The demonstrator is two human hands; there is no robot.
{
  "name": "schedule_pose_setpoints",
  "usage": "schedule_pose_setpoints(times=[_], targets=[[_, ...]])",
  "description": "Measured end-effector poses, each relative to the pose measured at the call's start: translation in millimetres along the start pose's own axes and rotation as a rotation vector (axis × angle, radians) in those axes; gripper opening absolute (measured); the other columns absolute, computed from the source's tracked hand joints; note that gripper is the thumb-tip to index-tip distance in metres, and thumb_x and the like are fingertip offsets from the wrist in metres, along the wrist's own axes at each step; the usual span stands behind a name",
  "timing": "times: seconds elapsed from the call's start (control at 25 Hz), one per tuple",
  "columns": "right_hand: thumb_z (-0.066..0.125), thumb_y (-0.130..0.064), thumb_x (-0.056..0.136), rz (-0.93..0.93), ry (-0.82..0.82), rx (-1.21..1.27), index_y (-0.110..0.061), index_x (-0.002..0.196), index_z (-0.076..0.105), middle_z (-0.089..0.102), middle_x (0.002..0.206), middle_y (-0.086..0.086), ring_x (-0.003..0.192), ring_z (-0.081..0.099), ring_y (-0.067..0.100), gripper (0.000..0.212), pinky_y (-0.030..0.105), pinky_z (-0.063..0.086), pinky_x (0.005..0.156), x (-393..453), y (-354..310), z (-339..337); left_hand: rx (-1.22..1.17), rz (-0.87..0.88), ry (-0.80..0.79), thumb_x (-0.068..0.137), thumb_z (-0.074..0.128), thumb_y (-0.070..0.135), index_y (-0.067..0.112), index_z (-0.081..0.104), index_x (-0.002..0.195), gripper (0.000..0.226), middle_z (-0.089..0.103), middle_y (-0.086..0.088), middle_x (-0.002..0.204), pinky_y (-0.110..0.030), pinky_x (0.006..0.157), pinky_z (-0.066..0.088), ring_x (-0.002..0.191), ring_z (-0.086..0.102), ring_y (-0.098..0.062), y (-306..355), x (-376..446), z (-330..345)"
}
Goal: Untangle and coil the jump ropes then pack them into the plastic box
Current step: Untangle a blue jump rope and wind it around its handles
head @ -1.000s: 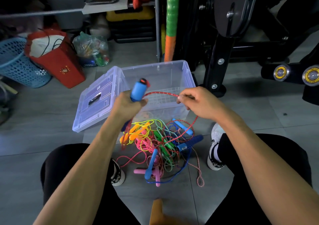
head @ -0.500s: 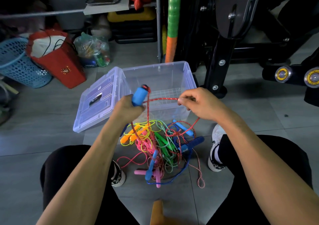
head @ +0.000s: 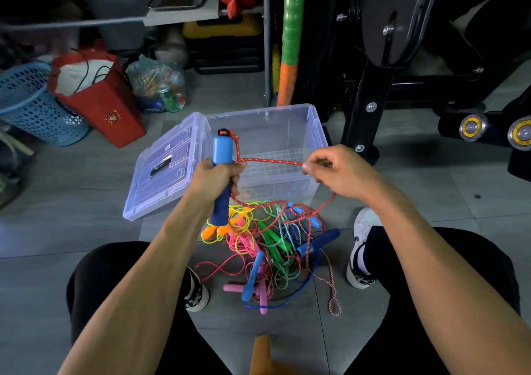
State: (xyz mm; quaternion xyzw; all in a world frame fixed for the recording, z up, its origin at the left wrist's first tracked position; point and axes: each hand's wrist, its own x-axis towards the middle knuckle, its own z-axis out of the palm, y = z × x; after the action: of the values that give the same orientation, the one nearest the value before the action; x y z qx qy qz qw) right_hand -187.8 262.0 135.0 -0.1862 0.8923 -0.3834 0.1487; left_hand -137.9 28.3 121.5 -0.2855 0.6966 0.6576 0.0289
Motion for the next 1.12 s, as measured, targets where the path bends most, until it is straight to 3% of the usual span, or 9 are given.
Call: schedule_pose_setpoints(times=[0.08, 0.2, 0.36, 0.52, 0.6, 0.72, 0.8, 0.96, 1.12], targets=[[0.06, -0.027, 0.094, -0.006, -0.004, -0.003, -0.016, 0.085, 0.071, 0.064, 0.066, -0.005, 0.058, 0.058, 0.004, 0.018, 0.028, 0.046, 0.06, -1.0, -2.1, 1.8, -0.005, -0.022, -0.197, 0.086, 0.069, 0.011, 0.006, 0.059, 0.087, 0.011, 0.07, -0.008, 0.078, -0.022, 0.046, 0.047, 0.047, 0.055, -0.015, 3.5, -6.9, 1.0], [0.061, -0.027, 0.094, -0.043, -0.095, 0.01, -0.021, 0.084, 0.07, 0.064, 0.066, -0.007, 0.065, 0.062, 0.015, 0.015, 0.035, 0.049, 0.065, -1.3, -13.0, 15.8, 0.016, -0.06, -0.397, 0.079, 0.071, 0.034, 0.007, 0.064, 0.104, 0.037, 0.075, -0.008, 0.099, -0.024, 0.049, 0.044, 0.05, 0.052, -0.016, 5.2, -17.9, 13.2], [0.06, -0.027, 0.094, -0.077, -0.119, 0.003, -0.016, 0.089, 0.071, 0.069, 0.074, -0.001, 0.072, 0.065, 0.021, 0.017, 0.037, 0.051, 0.068, 0.9, -18.9, 25.5, -0.067, -0.045, -0.232, 0.085, 0.072, 0.031, 0.012, 0.065, 0.092, 0.022, 0.074, -0.007, 0.098, -0.027, 0.052, 0.039, 0.048, 0.045, -0.016, 3.3, -14.9, 21.7], [0.061, -0.029, 0.093, -0.069, -0.156, 0.008, -0.016, 0.084, 0.07, 0.069, 0.072, -0.005, 0.072, 0.064, 0.027, 0.019, 0.04, 0.051, 0.067, -0.9, -20.7, 34.5, -0.15, -0.004, -0.275, 0.086, 0.068, 0.009, 0.01, 0.061, 0.085, 0.007, 0.07, -0.007, 0.079, -0.024, 0.047, 0.042, 0.051, 0.054, -0.015, 1.3, -14.9, 24.5], [0.062, -0.031, 0.093, -0.05, -0.169, -0.011, -0.017, 0.084, 0.07, 0.071, 0.075, 0.001, 0.071, 0.067, 0.022, 0.018, 0.038, 0.052, 0.067, -0.5, -17.1, 28.7, -0.257, 0.001, -0.117, 0.085, 0.063, 0.002, 0.009, 0.059, 0.082, 0.009, 0.063, -0.004, 0.064, -0.021, 0.045, 0.042, 0.048, 0.053, -0.013, 3.5, -7.4, 19.3], [0.062, -0.026, 0.094, -0.014, -0.088, 0.008, -0.015, 0.083, 0.071, 0.067, 0.065, -0.012, 0.061, 0.062, 0.004, 0.018, 0.028, 0.05, 0.059, -0.1, -5.7, 9.6, -0.355, -0.086, 0.16, 0.082, 0.064, 0.004, 0.009, 0.056, 0.078, 0.011, 0.055, -0.002, 0.057, -0.022, 0.046, 0.043, 0.048, 0.048, -0.013, 4.5, 14.6, -1.6], [0.059, -0.024, 0.096, -0.024, -0.047, 0.019, -0.015, 0.085, 0.071, 0.065, 0.061, -0.016, 0.056, 0.058, -0.002, 0.019, 0.02, 0.043, 0.054, -2.3, -4.0, 2.9, -0.233, -0.102, 0.069, 0.077, 0.073, 0.009, 0.012, 0.058, 0.078, 0.016, 0.062, -0.006, 0.066, -0.027, 0.058, 0.048, 0.06, 0.058, -0.016, 2.5, 12.3, -1.6], [0.06, -0.029, 0.094, -0.042, -0.061, -0.027, -0.015, 0.083, 0.071, 0.068, 0.071, 0.004, 0.069, 0.064, 0.026, 0.021, 0.039, 0.051, 0.062, -1.8, -11.2, 21.1, 0.018, -0.083, -0.364, 0.079, 0.077, 0.011, 0.008, 0.057, 0.084, 0.02, 0.072, -0.006, 0.073, -0.027, 0.056, 0.048, 0.059, 0.066, -0.018, -1.0, -17.3, 25.9], [0.06, -0.032, 0.094, -0.035, -0.048, -0.068, -0.016, 0.082, 0.069, 0.067, 0.072, 0.007, 0.063, 0.059, 0.022, 0.021, 0.035, 0.047, 0.058, -0.5, -10.6, 25.7, 0.048, -0.05, -0.308, 0.077, 0.079, 0.01, 0.011, 0.052, 0.075, 0.027, 0.06, -0.001, 0.052, -0.023, 0.043, 0.041, 0.041, 0.052, -0.014, 4.0, -16.3, 24.3]])
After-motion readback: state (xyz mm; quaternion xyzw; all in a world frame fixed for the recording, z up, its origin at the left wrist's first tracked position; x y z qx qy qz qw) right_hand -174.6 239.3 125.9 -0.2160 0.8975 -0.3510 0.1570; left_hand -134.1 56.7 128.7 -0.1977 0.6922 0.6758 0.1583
